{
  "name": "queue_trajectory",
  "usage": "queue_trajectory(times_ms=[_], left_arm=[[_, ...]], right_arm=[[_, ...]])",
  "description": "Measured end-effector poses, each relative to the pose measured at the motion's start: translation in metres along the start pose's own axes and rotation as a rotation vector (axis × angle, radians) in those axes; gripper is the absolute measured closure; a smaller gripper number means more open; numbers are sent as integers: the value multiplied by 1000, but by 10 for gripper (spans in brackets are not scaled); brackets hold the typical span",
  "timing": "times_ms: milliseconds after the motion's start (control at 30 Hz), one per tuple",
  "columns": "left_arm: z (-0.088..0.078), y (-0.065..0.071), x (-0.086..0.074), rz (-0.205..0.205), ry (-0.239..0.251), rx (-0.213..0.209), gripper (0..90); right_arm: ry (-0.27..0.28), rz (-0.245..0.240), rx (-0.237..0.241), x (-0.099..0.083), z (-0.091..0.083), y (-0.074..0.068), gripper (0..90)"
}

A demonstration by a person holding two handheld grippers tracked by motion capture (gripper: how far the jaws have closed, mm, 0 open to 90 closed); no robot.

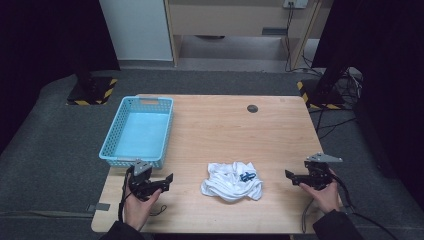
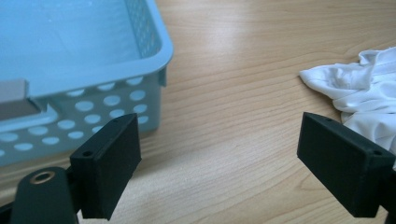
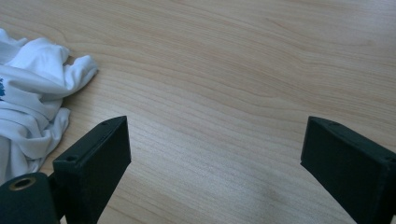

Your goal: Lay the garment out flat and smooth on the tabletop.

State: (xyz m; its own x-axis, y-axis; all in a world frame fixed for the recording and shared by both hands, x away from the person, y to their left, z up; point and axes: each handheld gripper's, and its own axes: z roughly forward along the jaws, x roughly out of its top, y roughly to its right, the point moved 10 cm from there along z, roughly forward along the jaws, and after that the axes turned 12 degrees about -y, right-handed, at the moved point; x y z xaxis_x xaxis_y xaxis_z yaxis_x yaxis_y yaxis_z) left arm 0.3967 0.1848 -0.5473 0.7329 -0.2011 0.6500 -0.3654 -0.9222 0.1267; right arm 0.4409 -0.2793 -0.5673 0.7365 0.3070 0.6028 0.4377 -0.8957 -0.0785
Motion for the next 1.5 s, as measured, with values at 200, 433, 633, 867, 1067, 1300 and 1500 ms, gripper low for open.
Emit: queue_trajectory(times_ms=[200, 433, 633, 867, 1067, 1300, 1500], left_arm=[[-4, 11, 10, 45, 53, -9, 129], [-5, 25, 20, 86, 100, -30, 128], [-5, 39, 29, 144, 129, -48, 127], [-5, 50, 34, 167, 150, -80, 127], [-2, 56, 40, 180, 166, -85, 127], [9, 63, 47, 191, 160, -108, 127], [22, 68, 55, 170, 157, -139, 127]], right_arm=[[9, -20, 19, 5, -1, -10, 87], [24, -38, 37, 12, -2, -19, 87], [47, -63, 52, 20, -3, -29, 87], [70, -90, 71, 29, -4, -39, 91], [89, -99, 86, 37, -5, -46, 96], [111, -115, 110, 47, -2, -58, 111], [112, -143, 128, 56, 3, -71, 111]])
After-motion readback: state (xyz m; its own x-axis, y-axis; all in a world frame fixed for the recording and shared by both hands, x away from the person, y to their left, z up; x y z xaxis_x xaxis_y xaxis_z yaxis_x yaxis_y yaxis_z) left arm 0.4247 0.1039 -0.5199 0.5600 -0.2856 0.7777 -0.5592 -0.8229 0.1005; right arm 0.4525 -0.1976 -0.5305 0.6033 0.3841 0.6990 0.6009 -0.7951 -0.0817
